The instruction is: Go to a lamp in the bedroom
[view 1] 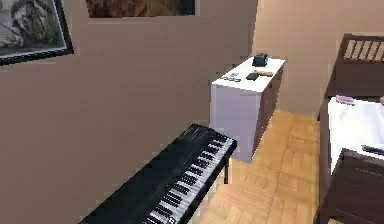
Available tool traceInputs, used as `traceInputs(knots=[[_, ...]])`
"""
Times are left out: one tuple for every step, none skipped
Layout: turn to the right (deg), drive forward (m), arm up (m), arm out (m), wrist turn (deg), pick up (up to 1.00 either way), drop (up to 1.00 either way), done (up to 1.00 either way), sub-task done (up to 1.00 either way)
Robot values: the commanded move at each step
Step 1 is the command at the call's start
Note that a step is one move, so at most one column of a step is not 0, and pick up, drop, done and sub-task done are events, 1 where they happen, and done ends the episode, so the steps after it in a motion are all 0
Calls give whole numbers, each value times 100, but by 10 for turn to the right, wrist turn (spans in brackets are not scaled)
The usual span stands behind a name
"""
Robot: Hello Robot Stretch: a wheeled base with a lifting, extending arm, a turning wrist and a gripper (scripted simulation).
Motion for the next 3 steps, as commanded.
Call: traceInputs(knots=[[450,0,0,0,0,0,0,0,0],[450,0,0,0,0,0,0,0,0],[270,0,0,0,0,0,0,0,0]])
